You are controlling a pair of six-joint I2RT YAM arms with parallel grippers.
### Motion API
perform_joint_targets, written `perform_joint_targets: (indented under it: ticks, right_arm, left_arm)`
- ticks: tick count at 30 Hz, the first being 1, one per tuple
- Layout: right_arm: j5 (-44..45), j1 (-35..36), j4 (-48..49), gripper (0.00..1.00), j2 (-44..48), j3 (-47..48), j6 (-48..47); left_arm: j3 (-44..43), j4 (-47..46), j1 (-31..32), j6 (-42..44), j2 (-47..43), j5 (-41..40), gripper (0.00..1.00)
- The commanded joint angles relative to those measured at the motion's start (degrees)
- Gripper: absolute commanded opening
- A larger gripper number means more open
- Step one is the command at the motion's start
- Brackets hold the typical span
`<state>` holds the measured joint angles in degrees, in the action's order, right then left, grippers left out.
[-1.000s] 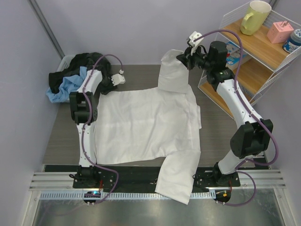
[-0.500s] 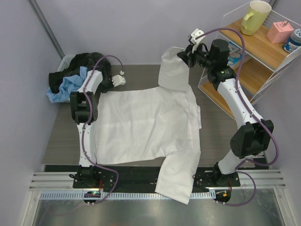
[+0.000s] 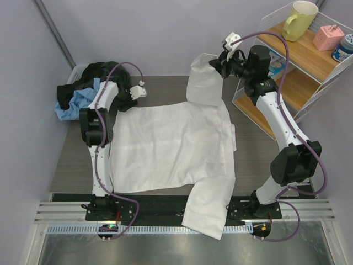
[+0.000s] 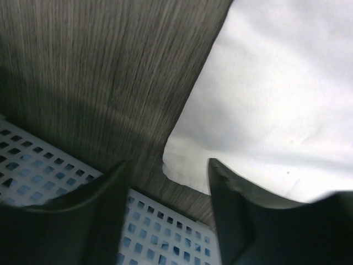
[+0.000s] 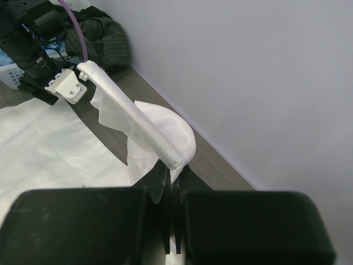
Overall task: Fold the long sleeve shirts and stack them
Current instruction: Fold the shirt
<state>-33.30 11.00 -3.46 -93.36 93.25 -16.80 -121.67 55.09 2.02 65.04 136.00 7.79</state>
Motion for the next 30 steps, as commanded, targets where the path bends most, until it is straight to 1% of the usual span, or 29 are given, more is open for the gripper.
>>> perform_joint_targets:
  ticks: [1,6,11,14,17,18,20,21,24,30]
  right_arm:
    - [-0.01,-0.28,2.23,0.01,2.83,2.20,-0.52]
    - [-0.19,-0.28,2.23,0.01,2.31,2.20,-0.25]
    - [-0.19,-0.28,2.23,0.01,2.13,1.67,-0.43]
    - [-0.19,-0.28,2.23,0.01,1.96,1.67,-0.43]
    - [-0.36,-0.37,2.23,0.01,1.96,1.85,-0.43]
    - [-0.36,-0.28,2.23,0.01,1.96,2.11,-0.43]
    - [-0.28,-0.28,2.23,0.01,2.04,2.37,-0.43]
    - [-0.28,-0.28,2.15,0.01,2.04,2.72,-0.43]
    - [0.07,-0.28,2.15,0.01,2.31,3.60,-0.43]
    - [0.51,-0.37,1.97,0.01,3.89,4.13,-0.52]
  left_arm:
    - [-1.47,0.81,-0.62,0.88,-1.18,1.70,0.66]
    - [-3.92,1.60,-1.05,3.69,1.98,2.31,0.66]
    - [-11.47,7.65,-1.76,6.76,8.13,3.28,0.62]
    - [-11.67,9.16,-1.76,8.26,9.19,3.55,0.60]
    - [-11.31,10.21,-1.76,8.70,9.19,4.60,0.42]
    - [-11.22,10.82,-1.76,8.62,9.02,5.30,0.29]
    - [-10.53,10.92,-1.76,8.27,7.97,5.91,0.18]
    - [-10.09,10.57,-1.76,7.40,7.35,6.01,0.10]
    - [-7.29,8.38,-1.76,5.99,4.01,6.88,0.00]
    - [-0.69,3.54,-1.76,4.14,-3.90,7.06,0.00]
